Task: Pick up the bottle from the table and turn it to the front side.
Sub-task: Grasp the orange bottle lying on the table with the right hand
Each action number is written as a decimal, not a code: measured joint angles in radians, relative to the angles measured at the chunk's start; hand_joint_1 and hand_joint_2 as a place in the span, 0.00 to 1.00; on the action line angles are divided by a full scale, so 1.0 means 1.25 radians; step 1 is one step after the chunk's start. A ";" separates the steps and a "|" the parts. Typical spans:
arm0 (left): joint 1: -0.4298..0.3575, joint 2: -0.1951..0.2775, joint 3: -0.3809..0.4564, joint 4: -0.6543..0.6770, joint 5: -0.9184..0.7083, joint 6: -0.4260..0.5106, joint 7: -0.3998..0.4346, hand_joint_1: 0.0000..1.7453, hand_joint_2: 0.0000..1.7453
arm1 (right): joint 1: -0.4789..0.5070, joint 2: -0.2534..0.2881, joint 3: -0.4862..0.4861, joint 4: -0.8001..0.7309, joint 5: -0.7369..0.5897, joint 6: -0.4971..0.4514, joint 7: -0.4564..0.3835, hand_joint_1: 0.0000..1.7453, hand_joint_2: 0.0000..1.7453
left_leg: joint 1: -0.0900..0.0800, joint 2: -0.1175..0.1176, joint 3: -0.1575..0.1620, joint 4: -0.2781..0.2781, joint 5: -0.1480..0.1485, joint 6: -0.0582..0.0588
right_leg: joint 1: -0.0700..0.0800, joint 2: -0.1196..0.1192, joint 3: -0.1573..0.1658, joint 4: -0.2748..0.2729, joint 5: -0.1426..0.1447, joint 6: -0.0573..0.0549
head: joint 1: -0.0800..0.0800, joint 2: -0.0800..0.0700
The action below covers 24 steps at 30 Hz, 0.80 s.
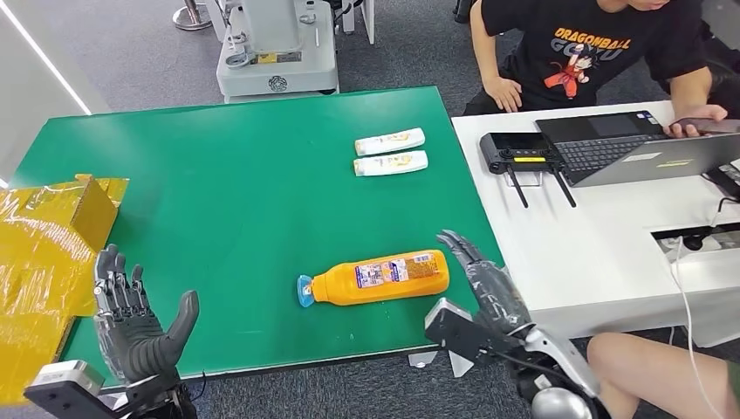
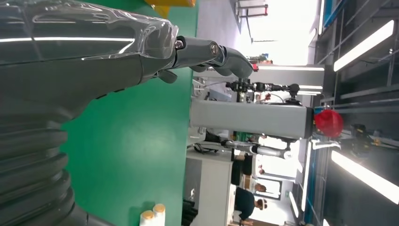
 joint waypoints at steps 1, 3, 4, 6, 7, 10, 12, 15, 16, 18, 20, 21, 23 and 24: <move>-0.005 0.000 0.000 0.004 0.002 -0.003 0.000 0.00 1.00 | -0.004 -0.024 -0.015 0.006 -0.006 0.022 0.001 0.00 1.00 | 0.000 0.000 0.000 0.000 0.000 0.000 | 0.000 0.000 0.000 0.000 0.000 0.000 | 0.000 0.000; -0.016 0.000 0.000 0.013 0.006 -0.009 -0.001 0.00 1.00 | -0.015 -0.066 -0.039 0.019 -0.019 0.064 0.001 0.00 1.00 | -0.001 0.000 0.000 0.000 0.000 0.000 | 0.000 0.000 0.000 0.000 0.000 0.000 | 0.000 0.000; -0.021 0.000 0.000 0.017 0.007 -0.011 -0.001 0.00 1.00 | -0.025 -0.084 -0.047 0.026 -0.023 0.082 -0.001 0.00 1.00 | -0.001 0.001 0.000 0.000 0.000 0.000 | 0.000 0.001 0.000 0.000 0.000 0.000 | 0.000 0.000; -0.030 0.000 0.000 0.027 0.011 -0.016 -0.002 0.00 1.00 | -0.051 -0.116 -0.056 0.047 -0.032 0.119 -0.015 0.00 1.00 | -0.001 0.001 0.000 0.000 0.000 0.000 | 0.000 0.001 0.000 0.000 0.000 0.000 | 0.000 0.000; -0.035 0.000 0.000 0.032 0.013 -0.019 -0.002 0.00 1.00 | -0.067 -0.131 -0.057 0.058 -0.041 0.140 -0.033 0.00 1.00 | -0.001 0.001 0.000 0.000 0.000 0.000 | 0.000 0.001 0.000 0.000 0.000 0.000 | 0.000 0.000; -0.052 0.000 0.000 0.050 0.017 -0.030 -0.003 0.00 1.00 | -0.113 -0.173 -0.051 0.092 -0.075 0.195 -0.109 0.00 1.00 | 0.000 0.001 0.001 0.000 0.001 0.001 | 0.000 0.001 0.000 0.000 0.000 0.000 | 0.000 0.000; -0.061 0.000 0.000 0.061 0.018 -0.035 -0.003 0.00 1.00 | -0.138 -0.196 -0.046 0.112 -0.088 0.216 -0.141 0.00 1.00 | 0.000 0.001 0.000 0.000 0.001 0.001 | 0.000 0.001 0.000 0.000 0.000 0.000 | 0.000 0.000; -0.075 0.000 0.000 0.076 0.023 -0.043 -0.005 0.00 1.00 | -0.187 -0.236 -0.024 0.142 -0.112 0.265 -0.192 0.00 1.00 | 0.000 0.001 0.000 0.000 0.001 0.001 | 0.000 0.001 0.000 0.001 0.001 0.000 | 0.000 0.000; -0.081 0.000 0.000 0.081 0.024 -0.045 -0.006 0.00 1.00 | -0.216 -0.250 -0.009 0.158 -0.119 0.284 -0.209 0.00 1.00 | 0.000 0.002 0.000 0.000 0.001 0.001 | 0.000 0.002 0.000 0.001 0.001 0.000 | 0.000 0.000; -0.095 0.000 0.000 0.091 0.027 -0.048 -0.009 0.00 1.00 | -0.295 -0.273 0.034 0.207 -0.130 0.317 -0.238 0.00 1.00 | 0.000 0.003 0.000 0.000 0.001 0.001 | 0.000 0.004 0.000 0.001 0.001 0.001 | 0.000 0.000; -0.106 -0.001 0.000 0.101 0.029 -0.049 -0.013 0.00 1.00 | -0.385 -0.283 0.092 0.269 -0.142 0.339 -0.260 0.00 1.00 | 0.000 0.004 0.001 0.000 0.001 0.002 | 0.000 0.004 0.000 0.001 0.002 0.001 | 0.000 0.000; -0.109 -0.001 0.000 0.106 0.030 -0.050 -0.015 0.00 1.00 | -0.430 -0.284 0.126 0.302 -0.149 0.346 -0.269 0.00 1.00 | 0.000 0.004 0.001 0.000 0.002 0.002 | 0.000 0.004 0.000 0.001 0.002 0.001 | 0.000 0.000; -0.116 -0.001 0.000 0.115 0.032 -0.050 -0.018 0.00 1.00 | -0.514 -0.284 0.198 0.367 -0.167 0.354 -0.280 0.00 1.00 | 0.000 0.004 0.001 0.000 0.002 0.002 | 0.000 0.004 0.000 0.001 0.002 0.001 | 0.000 0.000; -0.118 -0.001 0.000 0.118 0.033 -0.050 -0.020 0.00 1.00 | -0.552 -0.284 0.233 0.397 -0.175 0.354 -0.283 0.00 1.00 | 0.000 0.003 0.001 0.000 0.002 0.002 | 0.000 0.003 0.000 0.001 0.002 0.001 | 0.000 0.000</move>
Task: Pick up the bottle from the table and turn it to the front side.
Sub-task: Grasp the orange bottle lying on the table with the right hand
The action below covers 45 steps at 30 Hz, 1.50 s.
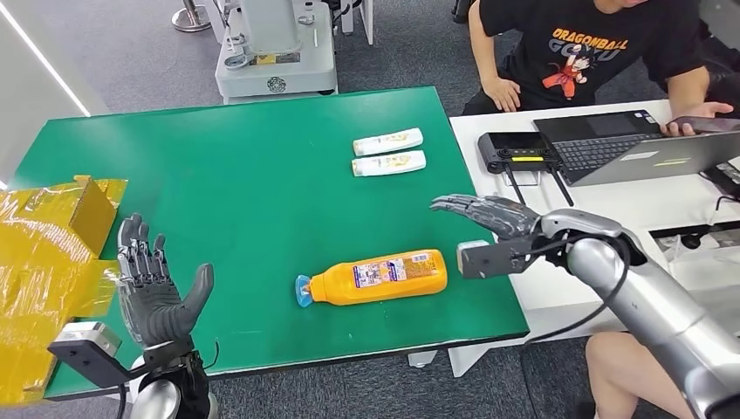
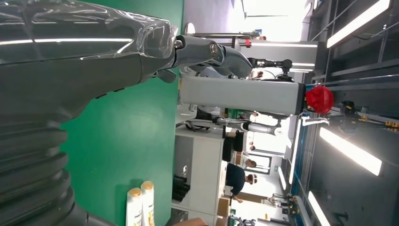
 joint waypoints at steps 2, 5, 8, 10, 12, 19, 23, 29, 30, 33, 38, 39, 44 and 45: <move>-0.005 0.000 0.000 0.008 0.001 0.000 -0.001 0.00 1.00 | -0.060 0.001 0.063 0.051 -0.014 -0.002 -0.003 0.00 1.00 | 0.000 -0.001 0.000 0.000 0.000 0.000 | 0.000 -0.001 0.000 0.000 0.000 0.000 | 0.000 0.000; -0.008 0.000 0.000 0.017 0.004 0.000 -0.003 0.00 1.00 | -0.113 0.002 0.130 0.100 -0.028 -0.010 -0.006 0.00 1.00 | 0.000 -0.002 -0.001 0.000 0.000 0.000 | 0.000 -0.002 0.000 0.000 0.000 0.000 | 0.000 0.000; -0.009 0.001 0.000 0.024 0.009 0.000 -0.009 0.00 1.00 | -0.145 0.005 0.184 0.143 -0.034 -0.029 -0.010 0.00 1.00 | 0.000 -0.002 -0.001 0.000 0.000 0.000 | 0.000 -0.003 0.000 0.000 0.000 0.000 | 0.000 0.000; -0.012 0.001 0.000 0.029 0.011 0.000 -0.011 0.00 1.00 | -0.155 0.012 0.215 0.173 -0.041 -0.051 -0.016 0.00 1.00 | 0.000 -0.003 -0.001 0.000 0.000 0.000 | 0.000 -0.003 0.000 0.000 -0.001 0.000 | 0.000 0.000; -0.016 0.001 -0.001 0.034 0.012 0.000 -0.012 0.00 1.00 | -0.156 0.022 0.236 0.202 -0.053 -0.073 -0.024 0.00 1.00 | 0.000 -0.003 -0.001 0.000 0.000 0.000 | 0.000 -0.003 0.000 0.000 -0.001 0.001 | 0.000 0.000; -0.026 0.001 -0.005 0.042 0.018 0.002 -0.013 0.00 1.00 | -0.130 0.038 0.284 0.279 -0.031 -0.138 -0.047 0.00 1.00 | 0.000 -0.003 -0.001 0.000 0.000 0.000 | 0.000 -0.003 0.000 0.000 -0.001 0.001 | 0.000 0.000; -0.031 0.001 -0.008 0.043 0.021 0.008 -0.013 0.00 1.00 | -0.096 0.052 0.299 0.309 -0.006 -0.173 -0.064 0.00 1.00 | 0.000 -0.003 -0.001 0.000 0.000 0.000 | 0.000 -0.003 0.000 0.000 -0.001 0.001 | 0.000 0.000; -0.033 0.000 -0.019 0.043 0.022 0.008 -0.010 0.00 1.00 | -0.060 0.074 0.305 0.332 0.020 -0.211 -0.066 0.00 1.00 | 0.000 -0.003 -0.001 0.000 0.000 0.000 | 0.000 -0.003 0.000 0.000 -0.001 0.001 | 0.000 0.000; -0.033 0.000 -0.020 0.043 0.022 0.007 -0.009 0.00 1.00 | -0.055 0.075 0.303 0.332 0.023 -0.216 -0.065 0.00 1.00 | 0.000 -0.003 -0.001 0.000 0.000 0.000 | 0.000 -0.003 0.000 0.000 -0.001 0.001 | 0.000 0.000; -0.035 0.000 -0.026 0.045 0.022 0.003 -0.005 0.00 1.00 | -0.037 0.074 0.289 0.322 0.037 -0.220 -0.055 0.00 1.00 | 0.000 -0.003 -0.001 0.000 0.000 0.000 | 0.000 -0.003 0.000 0.000 -0.001 0.001 | 0.000 0.000; -0.039 0.000 -0.031 0.053 0.021 -0.004 -0.001 0.00 1.00 | -0.021 0.060 0.261 0.291 0.056 -0.196 -0.039 0.00 1.00 | 0.000 -0.003 -0.001 0.000 0.000 0.000 | 0.000 -0.003 0.000 0.000 -0.001 0.001 | 0.000 0.000; -0.040 0.000 -0.031 0.056 0.020 -0.006 -0.001 0.00 1.00 | -0.021 0.055 0.257 0.286 0.059 -0.189 -0.037 0.00 1.00 | 0.000 -0.003 -0.001 0.000 0.000 0.000 | 0.000 -0.003 0.000 0.000 -0.001 0.001 | 0.000 0.000; -0.044 0.000 -0.031 0.066 0.020 -0.010 -0.001 0.00 1.00 | -0.041 0.016 0.245 0.259 0.068 -0.134 -0.037 0.00 1.00 | -0.001 -0.003 -0.001 0.000 0.000 0.001 | -0.001 -0.003 0.000 0.000 0.000 0.001 | 0.000 0.000; -0.045 0.000 -0.031 0.068 0.021 -0.010 -0.001 0.00 1.00 | -0.053 0.007 0.245 0.255 0.069 -0.120 -0.037 0.00 1.00 | -0.001 -0.003 -0.001 0.000 0.000 0.001 | -0.001 -0.003 0.000 0.000 0.000 0.001 | 0.000 0.000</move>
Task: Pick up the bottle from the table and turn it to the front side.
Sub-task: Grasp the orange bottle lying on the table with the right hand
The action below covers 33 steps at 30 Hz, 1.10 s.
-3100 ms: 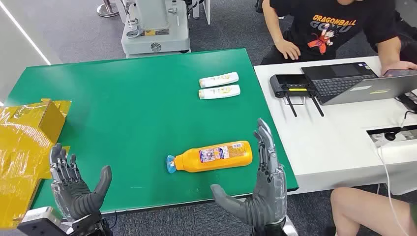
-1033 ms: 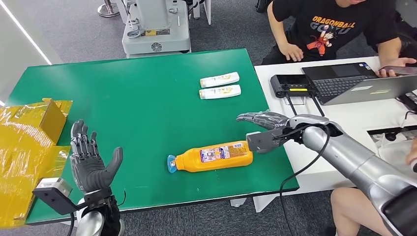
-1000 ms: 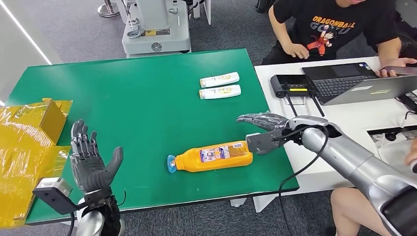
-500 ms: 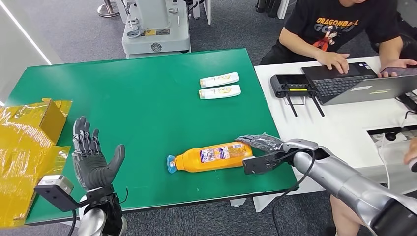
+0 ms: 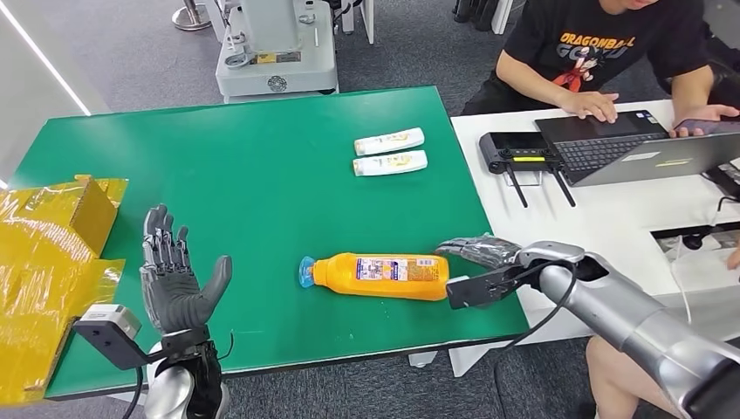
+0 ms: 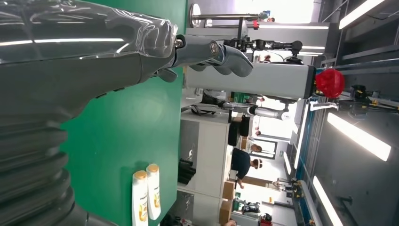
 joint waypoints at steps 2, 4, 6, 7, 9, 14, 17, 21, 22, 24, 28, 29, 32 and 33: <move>-0.002 0.000 0.000 0.004 0.001 -0.001 -0.002 0.00 1.00 | -0.031 -0.013 0.001 -0.004 0.001 0.025 -0.003 0.00 1.00 | 0.000 0.000 0.000 0.000 0.000 0.000 | 0.000 0.000 0.000 0.000 0.000 0.000 | 0.000 0.000; -0.002 0.000 0.000 0.007 0.002 -0.001 -0.006 0.00 1.00 | -0.069 -0.019 0.007 -0.004 0.002 0.045 -0.006 0.00 1.00 | 0.000 0.001 0.000 0.000 0.000 0.000 | 0.000 0.001 0.000 0.000 0.000 0.000 | 0.000 0.000; -0.002 0.000 0.000 0.008 0.002 0.000 -0.010 0.00 1.00 | -0.109 -0.020 0.017 -0.001 0.002 0.057 -0.009 0.00 1.00 | 0.000 0.001 0.000 0.000 0.000 0.000 | 0.000 0.001 0.000 0.000 0.000 0.000 | 0.000 0.000; -0.002 0.000 0.000 0.008 0.002 0.000 -0.010 0.00 1.00 | -0.127 -0.020 0.023 0.002 0.001 0.061 -0.010 0.00 1.00 | 0.000 0.001 0.000 0.000 0.000 0.000 | 0.000 0.001 0.000 0.000 0.000 0.000 | 0.000 0.000; -0.002 0.000 0.000 0.008 0.002 0.000 -0.011 0.00 1.00 | -0.161 -0.019 0.037 0.009 0.000 0.070 -0.014 0.00 1.00 | 0.000 0.000 0.000 0.000 0.000 0.000 | 0.000 0.000 0.000 0.000 0.000 0.000 | 0.000 0.000; -0.002 0.000 0.000 0.009 0.002 0.004 -0.014 0.00 1.00 | -0.225 -0.004 0.077 0.037 -0.021 0.068 -0.022 0.00 1.00 | 0.000 0.000 0.000 0.000 0.000 0.000 | 0.000 0.000 0.000 0.000 0.000 0.000 | 0.000 0.000; -0.002 0.001 0.000 0.009 0.003 0.006 -0.016 0.00 1.00 | -0.246 0.015 0.104 0.057 -0.031 0.055 -0.027 0.00 1.00 | 0.000 0.000 0.000 0.000 0.000 0.000 | 0.000 0.000 0.000 0.000 0.000 0.000 | 0.000 0.000; -0.002 0.000 -0.001 0.009 0.006 0.003 -0.019 0.00 1.00 | -0.261 0.061 0.137 0.098 -0.032 0.029 -0.041 0.00 1.00 | 0.000 0.001 0.000 0.000 0.000 0.000 | 0.000 0.001 0.000 0.000 0.000 0.000 | 0.000 0.000; -0.002 0.000 -0.002 0.009 0.006 0.002 -0.020 0.00 1.00 | -0.263 0.076 0.145 0.112 -0.032 0.018 -0.046 0.00 1.00 | 0.000 0.001 0.000 0.000 0.000 0.000 | 0.001 0.001 0.000 0.001 0.000 0.000 | 0.000 0.000; -0.002 -0.001 -0.007 0.009 0.004 0.001 -0.020 0.00 1.00 | -0.265 0.110 0.157 0.142 -0.032 -0.007 -0.056 0.00 1.00 | 0.001 0.001 0.000 0.000 0.000 0.000 | 0.001 0.001 0.000 0.001 0.000 0.000 | 0.000 0.000; -0.002 -0.002 -0.021 0.009 -0.001 0.001 -0.018 0.00 1.00 | -0.261 0.186 0.177 0.203 -0.032 -0.058 -0.065 0.00 1.00 | 0.001 0.001 0.001 0.000 0.000 0.000 | 0.001 0.001 0.000 0.001 0.000 0.000 | 0.000 0.000; -0.002 -0.003 -0.023 0.009 -0.001 0.001 -0.018 0.00 1.00 | -0.259 0.202 0.181 0.214 -0.032 -0.066 -0.066 0.00 1.00 | 0.001 0.001 0.001 0.000 0.000 0.000 | 0.001 0.001 0.000 0.001 0.000 0.000 | 0.000 0.000; -0.003 -0.002 -0.030 0.009 -0.001 0.002 -0.016 0.00 1.00 | -0.254 0.247 0.192 0.245 -0.030 -0.079 -0.068 0.00 1.00 | 0.001 0.001 0.000 0.000 0.000 0.000 | 0.001 0.001 0.000 0.001 0.000 0.000 | 0.000 0.000; -0.003 -0.002 -0.032 0.009 -0.001 0.003 -0.015 0.00 1.00 | -0.253 0.261 0.194 0.254 -0.029 -0.080 -0.068 0.00 1.00 | 0.001 0.001 0.000 0.000 0.000 -0.001 | 0.001 0.001 0.000 0.001 0.000 0.000 | 0.000 0.000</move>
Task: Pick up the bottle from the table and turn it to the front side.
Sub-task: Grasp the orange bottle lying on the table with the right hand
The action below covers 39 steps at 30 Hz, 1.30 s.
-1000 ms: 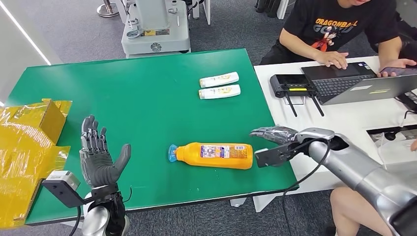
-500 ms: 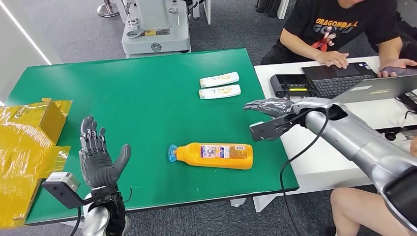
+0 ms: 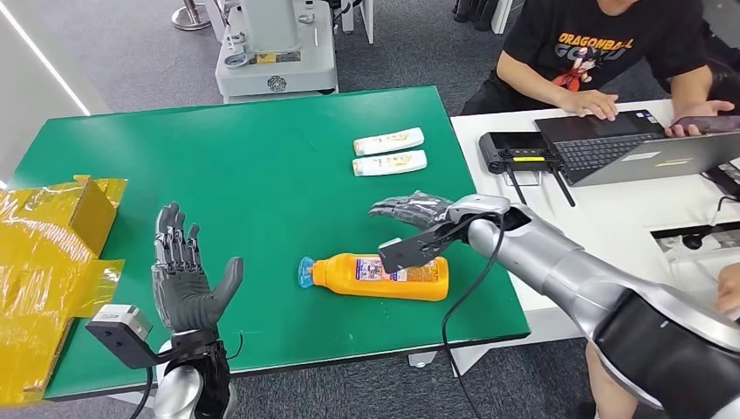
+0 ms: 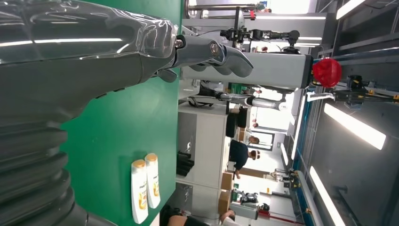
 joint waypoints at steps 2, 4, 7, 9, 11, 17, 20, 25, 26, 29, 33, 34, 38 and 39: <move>-0.001 0.000 -0.002 0.000 0.000 0.001 0.000 0.00 1.00 | 0.001 0.023 0.004 0.017 0.002 -0.001 0.001 0.00 1.00 | 0.000 0.000 0.000 0.000 0.000 0.000 | 0.000 0.000 0.000 0.000 0.000 0.000 | 0.000 0.000; -0.002 0.000 -0.002 0.001 0.000 0.002 0.001 0.00 1.00 | 0.001 0.041 0.007 0.033 0.004 -0.001 0.001 0.00 1.00 | 0.000 0.000 0.000 0.000 0.000 0.000 | 0.000 0.000 0.000 0.000 0.000 0.000 | 0.000 0.000; -0.003 0.000 -0.002 0.001 0.001 0.003 0.003 0.00 1.00 | 0.000 0.057 0.009 0.050 0.010 0.000 0.001 0.00 1.00 | 0.000 0.000 0.000 0.000 0.000 0.000 | 0.000 0.000 0.000 0.000 0.000 0.000 | 0.000 0.000; -0.004 0.000 -0.002 0.001 0.001 0.004 0.004 0.00 1.00 | 0.000 0.061 0.009 0.059 0.014 0.000 0.001 0.00 1.00 | 0.000 0.000 0.000 0.000 0.000 0.000 | 0.000 0.000 0.000 0.000 0.000 0.000 | 0.000 0.000; -0.007 0.000 -0.002 0.001 0.002 0.004 0.005 0.00 1.00 | 0.000 0.064 0.009 0.066 0.016 0.002 0.001 0.00 1.00 | 0.000 0.000 0.000 0.000 0.000 0.000 | 0.000 0.000 0.000 0.000 0.000 0.000 | 0.000 0.000; -0.018 0.000 -0.002 0.002 0.005 0.005 0.007 0.00 1.00 | -0.003 0.069 0.009 0.076 0.030 0.022 0.022 0.00 1.00 | 0.000 0.000 0.001 0.000 0.000 0.000 | 0.000 0.000 0.001 0.000 0.000 0.000 | 0.000 0.000; -0.023 0.000 -0.003 0.003 0.006 0.005 0.007 0.00 1.00 | -0.007 0.070 0.009 0.078 0.031 0.038 0.033 0.00 1.00 | 0.000 0.000 0.001 0.000 0.001 0.001 | 0.000 0.000 0.001 0.000 0.000 0.000 | 0.000 0.000; -0.028 0.000 -0.004 0.006 0.009 0.005 0.008 0.00 1.00 | -0.010 0.071 0.009 0.080 0.025 0.078 0.051 0.00 1.00 | 0.000 0.000 0.002 0.000 0.001 0.001 | 0.000 0.000 0.002 0.000 0.000 0.000 | 0.000 0.000; -0.029 0.000 -0.005 0.007 0.009 0.005 0.009 0.00 1.00 | -0.009 0.071 0.008 0.080 0.019 0.088 0.054 0.00 1.00 | 0.000 0.000 0.002 0.000 0.001 0.001 | 0.000 0.000 0.002 0.000 0.001 0.000 | 0.000 0.000; -0.032 0.000 -0.009 0.010 0.013 0.005 0.012 0.00 1.00 | 0.000 0.069 0.007 0.079 0.001 0.118 0.061 0.00 1.00 | 0.000 0.000 0.002 0.000 0.001 0.001 | 0.000 0.000 0.002 0.000 0.001 0.001 | 0.000 0.000; -0.036 -0.001 -0.014 0.012 0.018 0.004 0.016 0.00 1.00 | 0.014 0.059 0.006 0.068 -0.016 0.152 0.063 0.00 1.00 | 0.000 0.000 0.001 0.001 0.001 0.001 | -0.001 0.000 0.002 0.000 0.001 0.001 | 0.000 0.000; -0.036 -0.001 -0.015 0.013 0.018 0.003 0.017 0.00 1.00 | 0.017 0.054 0.006 0.062 -0.023 0.161 0.065 0.00 1.00 | 0.000 0.000 0.001 0.001 0.001 0.001 | -0.001 0.000 0.002 0.000 0.001 0.001 | 0.000 0.000; -0.038 -0.004 -0.020 0.016 0.024 -0.001 0.019 0.00 1.00 | 0.021 0.032 0.006 0.034 -0.054 0.200 0.074 0.00 1.00 | -0.001 0.000 0.001 0.001 0.001 0.001 | -0.001 0.000 0.001 0.000 0.001 0.001 | 0.000 0.000; -0.039 -0.004 -0.022 0.017 0.025 -0.002 0.019 0.00 1.00 | 0.021 0.024 0.007 0.026 -0.062 0.209 0.078 0.00 1.00 | -0.001 0.000 0.001 0.001 0.001 0.001 | -0.001 0.000 0.001 0.000 0.001 0.001 | 0.000 0.000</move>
